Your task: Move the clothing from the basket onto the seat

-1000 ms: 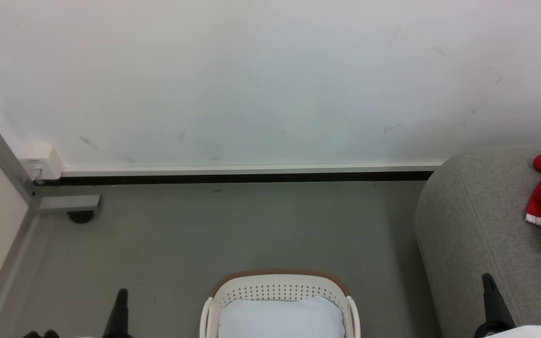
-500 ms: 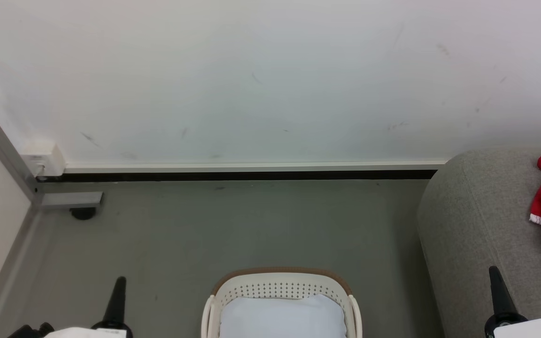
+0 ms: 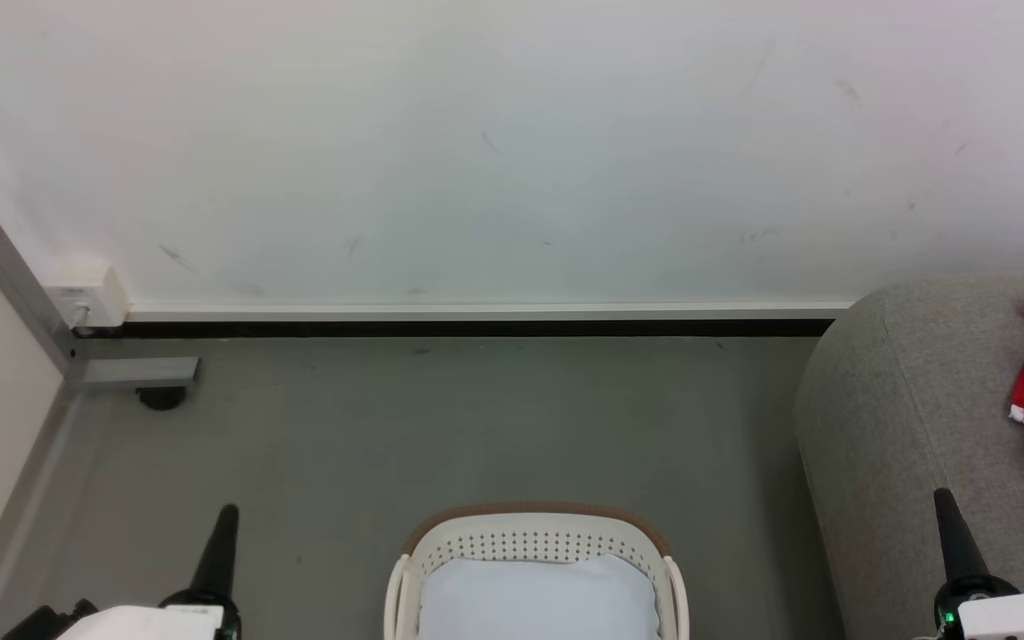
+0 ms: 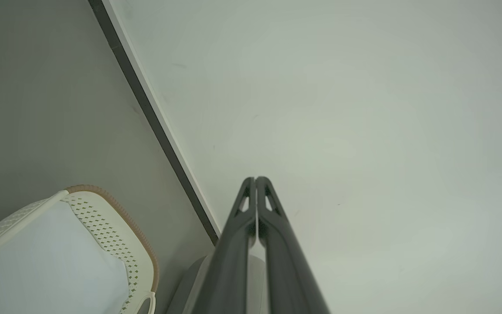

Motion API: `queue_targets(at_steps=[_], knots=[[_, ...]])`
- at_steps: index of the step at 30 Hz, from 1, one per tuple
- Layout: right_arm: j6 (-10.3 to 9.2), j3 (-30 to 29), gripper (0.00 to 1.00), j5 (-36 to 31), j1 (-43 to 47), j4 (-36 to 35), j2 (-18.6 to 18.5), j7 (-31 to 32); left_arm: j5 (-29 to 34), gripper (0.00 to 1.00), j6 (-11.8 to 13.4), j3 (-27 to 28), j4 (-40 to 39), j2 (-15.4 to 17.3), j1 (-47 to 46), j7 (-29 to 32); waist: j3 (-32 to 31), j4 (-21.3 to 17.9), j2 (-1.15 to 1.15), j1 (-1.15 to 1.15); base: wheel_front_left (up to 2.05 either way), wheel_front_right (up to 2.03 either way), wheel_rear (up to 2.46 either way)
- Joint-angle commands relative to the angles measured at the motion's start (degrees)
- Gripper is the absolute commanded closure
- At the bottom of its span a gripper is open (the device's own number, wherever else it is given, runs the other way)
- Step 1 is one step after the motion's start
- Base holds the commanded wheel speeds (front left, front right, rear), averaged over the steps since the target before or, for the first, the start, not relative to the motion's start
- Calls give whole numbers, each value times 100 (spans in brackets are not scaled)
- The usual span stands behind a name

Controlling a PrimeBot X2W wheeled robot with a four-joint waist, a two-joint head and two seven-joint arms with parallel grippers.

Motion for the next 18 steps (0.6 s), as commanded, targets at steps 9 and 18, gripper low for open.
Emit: queue_targets(at_steps=[9, 18], knots=[[-9, -46, 100, 589, -142, -94, -83, 97, -478, 100, -46, 104, -80, -3, -170, 134, 25, 29, 0, 0, 0, 0, 0], [-9, -49, 100, 1046, -162, -134, -131, 160, -851, 100, -56, 168, -111, -15, -247, 244, 49, 56, 0, 0, 0, 0, 0]])
